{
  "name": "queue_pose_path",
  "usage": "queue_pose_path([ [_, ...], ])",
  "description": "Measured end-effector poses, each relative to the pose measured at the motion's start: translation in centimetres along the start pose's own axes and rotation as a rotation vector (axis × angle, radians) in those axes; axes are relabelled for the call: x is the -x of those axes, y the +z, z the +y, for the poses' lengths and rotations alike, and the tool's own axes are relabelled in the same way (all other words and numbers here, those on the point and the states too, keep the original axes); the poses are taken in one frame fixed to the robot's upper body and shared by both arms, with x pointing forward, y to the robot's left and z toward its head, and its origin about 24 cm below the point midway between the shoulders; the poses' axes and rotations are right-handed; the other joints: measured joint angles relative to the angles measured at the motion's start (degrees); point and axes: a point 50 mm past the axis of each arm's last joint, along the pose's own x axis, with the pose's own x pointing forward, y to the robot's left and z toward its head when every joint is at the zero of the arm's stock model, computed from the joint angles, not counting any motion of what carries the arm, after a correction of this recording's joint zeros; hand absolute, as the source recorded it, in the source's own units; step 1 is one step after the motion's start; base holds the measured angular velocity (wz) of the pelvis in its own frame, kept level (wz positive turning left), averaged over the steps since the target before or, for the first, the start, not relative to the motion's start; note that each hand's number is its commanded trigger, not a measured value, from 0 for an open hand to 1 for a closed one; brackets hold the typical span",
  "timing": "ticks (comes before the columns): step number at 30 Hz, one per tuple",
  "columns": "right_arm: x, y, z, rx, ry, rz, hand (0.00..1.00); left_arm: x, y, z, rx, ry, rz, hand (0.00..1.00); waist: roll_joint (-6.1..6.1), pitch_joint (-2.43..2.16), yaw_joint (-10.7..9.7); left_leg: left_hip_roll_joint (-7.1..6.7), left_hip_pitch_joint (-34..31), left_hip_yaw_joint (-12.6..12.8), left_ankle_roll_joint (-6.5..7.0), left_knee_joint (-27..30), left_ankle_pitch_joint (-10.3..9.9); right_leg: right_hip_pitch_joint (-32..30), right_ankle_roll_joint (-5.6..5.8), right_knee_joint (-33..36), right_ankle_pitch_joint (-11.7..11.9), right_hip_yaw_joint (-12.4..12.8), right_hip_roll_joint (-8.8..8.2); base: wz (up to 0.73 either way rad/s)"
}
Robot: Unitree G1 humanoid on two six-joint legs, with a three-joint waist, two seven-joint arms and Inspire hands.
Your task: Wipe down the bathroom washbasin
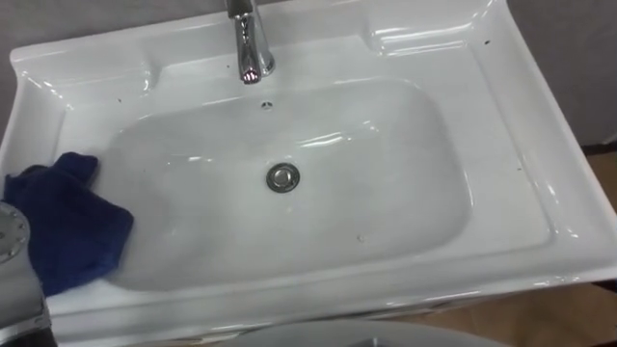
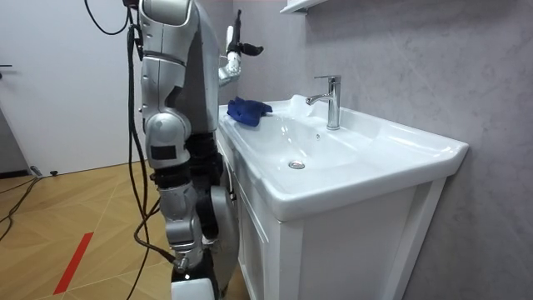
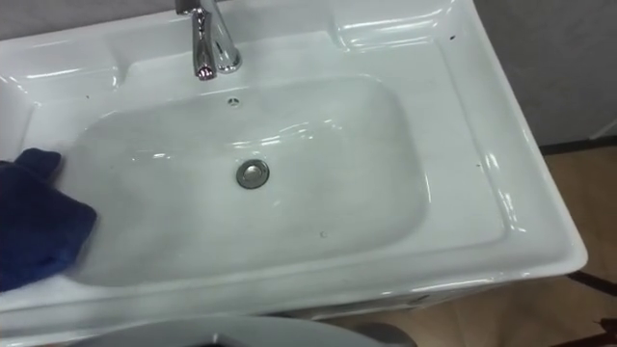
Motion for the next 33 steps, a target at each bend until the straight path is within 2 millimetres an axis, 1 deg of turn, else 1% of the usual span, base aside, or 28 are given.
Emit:
queue_pose_path([
  [2, 0.0, 0.1, 0.0, 0.013, -0.009, -0.002, 0.0, -0.3, -0.8, 0.5, 0.003, 0.041, 0.044, 0.0, 0.06, -0.04, 0.22, 0.0, 0.03, 0.02, 0.0, -0.01, 0.0, -0.01, 0.0, 0.02, 0.0, 0.08, 0.0, -0.02],
  [5, 0.0, -0.1, -0.2, 0.032, -0.017, 0.005, 0.0, -0.5, -2.4, 1.3, -0.013, 0.086, 0.129, 0.0, 0.46, -0.14, 2.15, -0.01, 0.04, 0.06, 0.0, -0.05, 0.0, -0.05, 0.0, 0.0, 0.0, 0.25, 0.08, -0.06],
  [6, 0.0, -0.3, -0.3, 0.035, -0.024, 0.01, 0.0, -0.2, -3.6, 1.7, -0.047, 0.086, 0.172, 0.0, 0.6, -0.38, 3.16, -0.03, 0.04, 0.01, 0.0, -0.07, 0.0, -0.05, 0.0, 0.01, 0.01, 0.29, 0.09, 0.0],
  [7, 0.0, -0.3, -0.3, 0.04, -0.025, 0.013, 0.0, 0.2, -4.9, 2.3, -0.089, 0.08, 0.223, 0.0, 0.77, -0.45, 3.78, -0.08, 0.04, -0.02, 0.0, -0.03, 0.0, -0.07, 0.0, -0.01, 0.0, 0.03, 0.0, 0.03],
  [8, 0.0, -0.4, -0.3, 0.044, -0.025, 0.016, 0.0, 0.5, -5.5, 2.6, -0.103, 0.078, 0.251, 0.0, 0.83, -0.45, 4.09, -0.1, 0.01, -0.09, 0.0, 0.01, 0.0, -0.04, 0.0, -0.04, 0.0, -0.15, -0.05, 0.17],
  [10, 0.0, -0.4, -0.4, 0.046, -0.028, 0.026, 0.0, 1.6, -7.9, 3.5, -0.171, 0.067, 0.359, 0.0, 0.9, -0.5, 4.96, -0.3, -0.12, -0.97, 0.0, 0.01, 0.0, 0.02, 0.13, 0.05, -0.23, -1.15, -0.35, 0.22],
  [11, 0.0, -0.4, -0.4, 0.043, -0.03, 0.025, 0.0, 1.9, -8.6, 3.9, -0.192, 0.066, 0.389, 0.0, 0.97, -0.53, 5.36, -0.33, -0.11, -0.95, 0.0, 0.0, 0.0, 0.02, 0.18, 0.06, -0.28, -1.15, -0.38, 0.09],
  [13, 0.0, -0.1, -0.5, 0.049, -0.029, 0.018, 0.0, 3.2, -10.8, 5.4, -0.265, 0.069, 0.502, 0.0, 1.04, -0.74, 6.24, -0.48, -0.05, -1.46, 0.0, -0.01, 0.0, 0.16, 0.29, 0.18, -0.34, -1.38, -0.56, 0.06],
  [14, 0.0, 0.0, -0.5, 0.051, -0.025, 0.018, 0.0, 3.5, -11.2, 5.6, -0.278, 0.072, 0.525, 0.0, 0.93, -0.8, 6.39, -0.53, -0.07, -1.63, 0.0, -0.02, 0.0, 0.17, 0.35, 0.26, -0.39, -1.53, -0.61, 0.14],
  [16, 0.0, 0.6, -0.3, 0.053, -0.009, -0.002, 0.0, 4.8, -12.8, 6.4, -0.328, 0.077, 0.621, 0.0, 0.59, -0.78, 6.64, -0.71, -0.13, -2.05, 0.01, -0.03, 0.0, 0.22, 0.55, 0.27, -0.54, -2.16, -0.85, 0.15],
  [20, 0.0, 1.2, 0.0, 0.068, -0.001, -0.026, 0.0, 6.8, -14.5, 7.3, -0.425, 0.041, 0.701, 0.0, -0.04, -0.7, 6.6, -1.14, -0.21, -3.08, 0.03, -0.01, 0.0, -0.04, 0.82, 1.2, -1.0, -3.06, -1.43, 0.13],
  [22, 0.0, 1.0, 0.0, 0.068, -0.001, -0.02, 0.0, 8.5, -15.4, 8.4, -0.482, 0.019, 0.769, 0.0, -0.29, -0.84, 6.13, -1.41, -0.21, -3.31, 0.06, 0.06, -0.02, -0.01, 1.04, 1.4, -1.13, -3.2, -1.72, 0.07],
  [23, 0.0, 0.9, 0.0, 0.072, -0.001, -0.014, 0.0, 9.1, -15.5, 8.7, -0.494, 0.009, 0.788, 0.0, -0.32, -0.86, 6.03, -1.46, -0.22, -3.32, 0.06, 0.07, -0.02, -0.01, 1.08, 1.49, -1.16, -3.22, -1.78, 0.0],
  [25, 0.0, 0.4, -0.1, 0.076, 0.004, 0.015, 0.0, 11.5, -16.5, 9.9, -0.583, -0.06, 0.863, 0.0, -0.47, -0.91, 5.82, -1.7, -0.16, -3.29, 0.1, 0.11, -0.04, -0.15, 1.28, 2.25, -1.46, -3.17, -2.11, 0.04],
  [26, 0.0, 0.2, -0.1, 0.077, 0.006, 0.023, 0.0, 12.1, -16.7, 10.2, -0.607, -0.073, 0.884, 0.0, -0.66, -0.96, 5.68, -1.74, -0.13, -3.43, 0.12, 0.1, -0.04, -0.13, 1.32, 2.32, -1.51, -3.27, -2.19, 0.08],
  [27, 0.1, -0.2, -0.2, 0.082, 0.006, 0.037, 0.0, 13.5, -17.0, 10.9, -0.654, -0.097, 0.932, 0.0, -0.77, -1.08, 5.26, -1.85, -0.12, -3.83, 0.25, 0.11, -0.11, 0.12, 1.42, 2.3, -1.58, -3.77, -2.35, 0.1],
  [28, 0.1, -0.5, -0.2, 0.09, 0.005, 0.047, 0.0, 14.9, -17.1, 11.3, -0.685, -0.132, 0.975, 0.0, -0.78, -1.11, 4.71, -1.87, -0.11, -4.01, 1.04, 0.1, -0.26, 0.2, 1.51, 2.31, -1.62, -3.96, -2.36, 0.12],
  [29, 0.1, -0.5, -0.1, 0.095, 0.006, 0.051, 0.0, 15.5, -17.1, 11.5, -0.703, -0.157, 0.993, 0.0, -0.85, -1.1, 4.4, -1.91, -0.18, -4.07, 1.14, 0.08, -0.25, 0.21, 1.53, 2.33, -1.63, -4.05, -2.41, 0.08],
  [30, 0.1, -0.7, 0.0, 0.101, 0.014, 0.06, 0.0, 16.8, -17.2, 12.2, -0.738, -0.21, 1.025, 0.0, -1.18, -1.14, 4.22, -1.95, -0.24, -3.99, 1.22, 0.06, -0.21, 0.16, 1.56, 2.48, -1.65, -4.12, -2.47, 0.0],
  [31, 0.1, -0.8, 0.1, 0.101, 0.019, 0.065, 0.0, 17.3, -17.2, 12.3, -0.751, -0.235, 1.038, 0.0, -1.35, -1.12, 4.15, -1.95, -0.22, -3.98, 1.22, 0.11, -0.21, 0.15, 1.58, 2.67, -1.7, -4.13, -2.48, 0.0],
  [33, 0.2, -1.5, 0.2, 0.101, 0.035, 0.097, 0.0, 19.9, -17.2, 13.1, -0.81, -0.348, 1.106, 0.0, -1.8, -1.16, 3.99, -1.95, 0.0, -3.86, 1.47, 0.16, -0.36, 0.12, 1.59, 3.08, -1.99, -3.74, -2.48, -0.02],
])
